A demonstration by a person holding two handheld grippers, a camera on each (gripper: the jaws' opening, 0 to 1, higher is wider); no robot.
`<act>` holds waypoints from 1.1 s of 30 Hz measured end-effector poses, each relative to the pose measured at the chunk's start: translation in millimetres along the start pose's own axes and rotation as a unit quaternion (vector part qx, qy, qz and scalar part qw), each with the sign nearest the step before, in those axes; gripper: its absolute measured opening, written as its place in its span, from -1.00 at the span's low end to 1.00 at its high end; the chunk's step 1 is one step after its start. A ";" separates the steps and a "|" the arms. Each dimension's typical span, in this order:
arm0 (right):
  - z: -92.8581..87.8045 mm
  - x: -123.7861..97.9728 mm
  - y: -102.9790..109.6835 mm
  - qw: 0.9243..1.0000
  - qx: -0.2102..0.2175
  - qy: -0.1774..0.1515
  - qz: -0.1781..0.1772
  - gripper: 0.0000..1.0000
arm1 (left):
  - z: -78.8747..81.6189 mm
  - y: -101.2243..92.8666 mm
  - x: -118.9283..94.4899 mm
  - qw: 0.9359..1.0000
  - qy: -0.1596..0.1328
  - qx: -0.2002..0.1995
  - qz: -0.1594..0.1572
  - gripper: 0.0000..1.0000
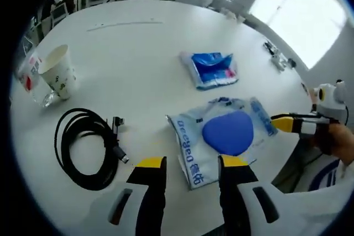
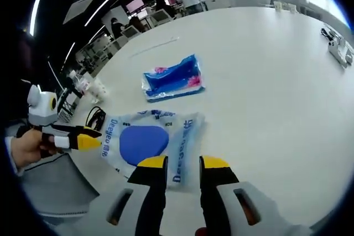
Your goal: Arrange the tabletop items into an orderly group along one side of the table until the central work area is clear of visible clutter.
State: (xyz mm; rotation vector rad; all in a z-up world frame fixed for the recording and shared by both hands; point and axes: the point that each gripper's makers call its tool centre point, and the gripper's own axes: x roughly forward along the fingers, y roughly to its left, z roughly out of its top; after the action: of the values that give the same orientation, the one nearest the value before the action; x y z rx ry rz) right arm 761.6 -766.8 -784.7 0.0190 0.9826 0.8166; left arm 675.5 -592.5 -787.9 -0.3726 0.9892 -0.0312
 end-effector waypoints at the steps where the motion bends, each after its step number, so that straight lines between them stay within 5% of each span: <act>1: -1.1 -0.4 -0.2 1.000 0.001 0.001 -0.001 -0.60 | -2.6 -0.2 1.1 1.000 0.003 0.000 0.001 -0.34; 14: -16.4 5.3 -2.9 1.000 0.001 0.015 0.001 -0.69 | -24.0 -2.9 9.0 0.999 0.023 -0.046 -0.010 -0.53; 20: -11.5 7.7 -1.3 1.000 -0.009 0.013 -0.001 -0.92 | -24.0 -1.3 9.8 0.999 0.026 -0.043 -0.011 -0.79; 26: -11.3 9.4 -2.2 1.000 0.001 0.013 -0.002 -0.98 | -24.5 -0.7 7.8 0.996 0.018 -0.079 -0.021 -0.90; 33: -9.7 11.2 -0.2 1.000 -0.007 0.010 0.001 -1.00 | -15.3 -2.5 -2.2 0.997 0.001 -0.068 -0.027 -1.00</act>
State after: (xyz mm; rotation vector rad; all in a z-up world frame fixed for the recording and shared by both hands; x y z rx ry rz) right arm 757.7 -763.3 -798.5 -0.0009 0.9963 0.8274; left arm 662.0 -598.9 -792.9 -0.5247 0.9855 -0.0132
